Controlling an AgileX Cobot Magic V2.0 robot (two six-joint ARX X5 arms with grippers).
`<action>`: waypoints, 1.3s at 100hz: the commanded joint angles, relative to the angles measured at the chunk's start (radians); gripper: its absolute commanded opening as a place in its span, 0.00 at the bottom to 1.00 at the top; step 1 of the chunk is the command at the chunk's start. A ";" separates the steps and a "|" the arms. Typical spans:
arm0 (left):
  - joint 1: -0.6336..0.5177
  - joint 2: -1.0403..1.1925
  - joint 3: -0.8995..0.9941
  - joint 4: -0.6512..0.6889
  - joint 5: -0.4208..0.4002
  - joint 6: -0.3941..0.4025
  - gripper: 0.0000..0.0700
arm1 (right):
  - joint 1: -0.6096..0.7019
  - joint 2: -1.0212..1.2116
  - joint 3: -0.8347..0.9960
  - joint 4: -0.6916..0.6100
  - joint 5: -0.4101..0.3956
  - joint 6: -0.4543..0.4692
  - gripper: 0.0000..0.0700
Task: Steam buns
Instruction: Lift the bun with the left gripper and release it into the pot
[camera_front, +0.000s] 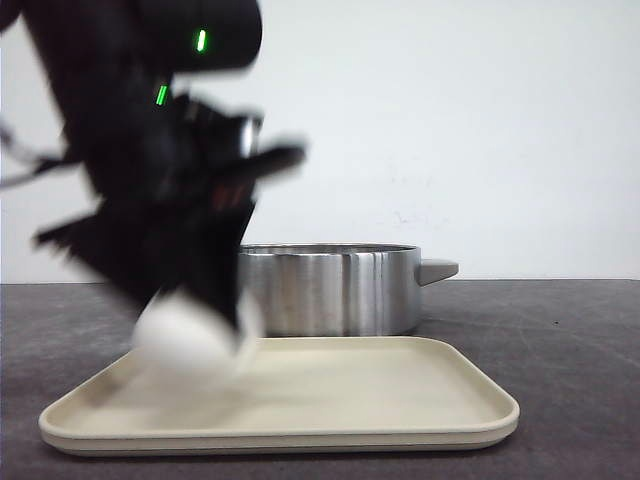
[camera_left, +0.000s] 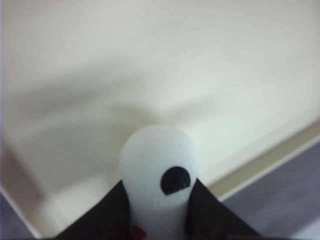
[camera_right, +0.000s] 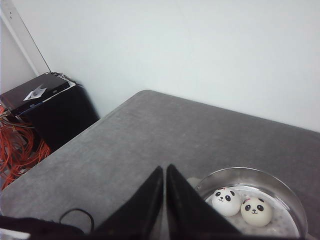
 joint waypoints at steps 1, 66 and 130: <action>-0.010 -0.048 0.116 0.025 0.000 0.042 0.00 | 0.011 0.006 0.017 0.011 -0.002 0.011 0.00; 0.159 0.175 0.423 0.199 -0.147 0.185 0.00 | 0.021 0.008 0.017 0.010 -0.002 0.011 0.00; 0.200 0.379 0.424 0.332 -0.150 0.129 0.70 | 0.024 0.008 0.017 -0.066 0.005 -0.016 0.00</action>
